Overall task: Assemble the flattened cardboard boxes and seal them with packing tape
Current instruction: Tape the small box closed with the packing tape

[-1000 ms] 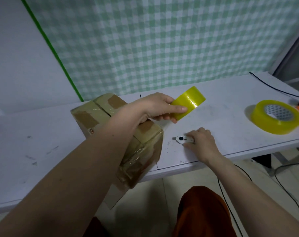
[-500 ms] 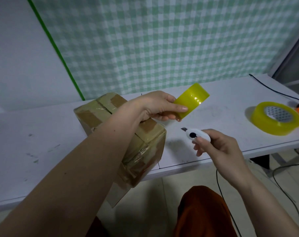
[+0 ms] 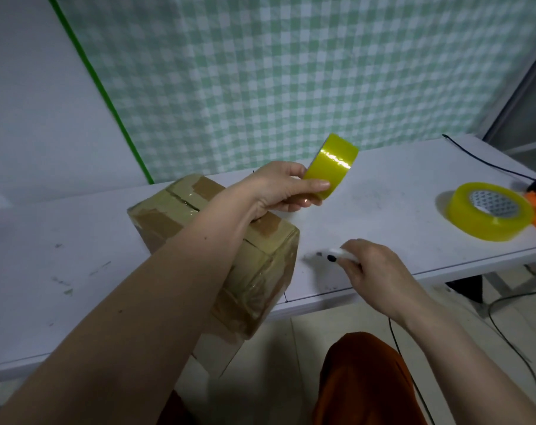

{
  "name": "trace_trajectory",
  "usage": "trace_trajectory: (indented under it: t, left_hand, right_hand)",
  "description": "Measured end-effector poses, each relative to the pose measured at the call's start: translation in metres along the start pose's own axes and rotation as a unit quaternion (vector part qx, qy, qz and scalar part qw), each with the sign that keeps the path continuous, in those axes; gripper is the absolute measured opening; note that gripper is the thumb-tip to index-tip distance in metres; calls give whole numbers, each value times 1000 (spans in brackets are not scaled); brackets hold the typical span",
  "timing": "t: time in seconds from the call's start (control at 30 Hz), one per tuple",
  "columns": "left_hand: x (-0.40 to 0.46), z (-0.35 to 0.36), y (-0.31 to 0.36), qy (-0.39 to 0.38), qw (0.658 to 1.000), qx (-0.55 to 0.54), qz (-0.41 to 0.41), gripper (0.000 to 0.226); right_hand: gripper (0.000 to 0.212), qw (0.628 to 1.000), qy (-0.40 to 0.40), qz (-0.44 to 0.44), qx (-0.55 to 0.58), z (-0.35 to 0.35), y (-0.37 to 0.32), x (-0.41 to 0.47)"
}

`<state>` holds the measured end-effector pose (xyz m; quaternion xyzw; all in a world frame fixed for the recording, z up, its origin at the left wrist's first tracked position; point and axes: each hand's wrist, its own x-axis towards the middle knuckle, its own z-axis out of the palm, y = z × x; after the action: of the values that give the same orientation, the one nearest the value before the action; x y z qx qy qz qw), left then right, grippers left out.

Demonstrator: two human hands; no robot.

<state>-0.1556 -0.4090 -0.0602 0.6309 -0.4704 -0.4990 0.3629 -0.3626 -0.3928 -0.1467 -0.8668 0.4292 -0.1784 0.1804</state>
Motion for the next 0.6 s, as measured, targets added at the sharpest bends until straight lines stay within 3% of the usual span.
trace_trajectory:
  t: [0.23, 0.3, 0.4, 0.5, 0.6]
  left_hand:
    - [-6, -2, -2, 120, 969, -203, 79, 20]
    - [-12, -8, 2, 162, 959, -207, 107, 18]
    - [-34, -23, 12, 237, 951, -131, 151, 20]
    - [-69, -36, 9, 337, 917, 24, 214, 33]
    - [-95, -33, -16, 376, 898, 56, 220, 35]
  right_hand:
    - [25, 982, 20, 168, 89, 36, 35, 20]
    - [13, 969, 38, 207, 128, 39, 38, 25]
    - [37, 961, 53, 243, 117, 37, 38, 30]
    - [42, 969, 123, 200, 83, 27, 16, 27]
    - [31, 957, 257, 29, 127, 16, -33, 19]
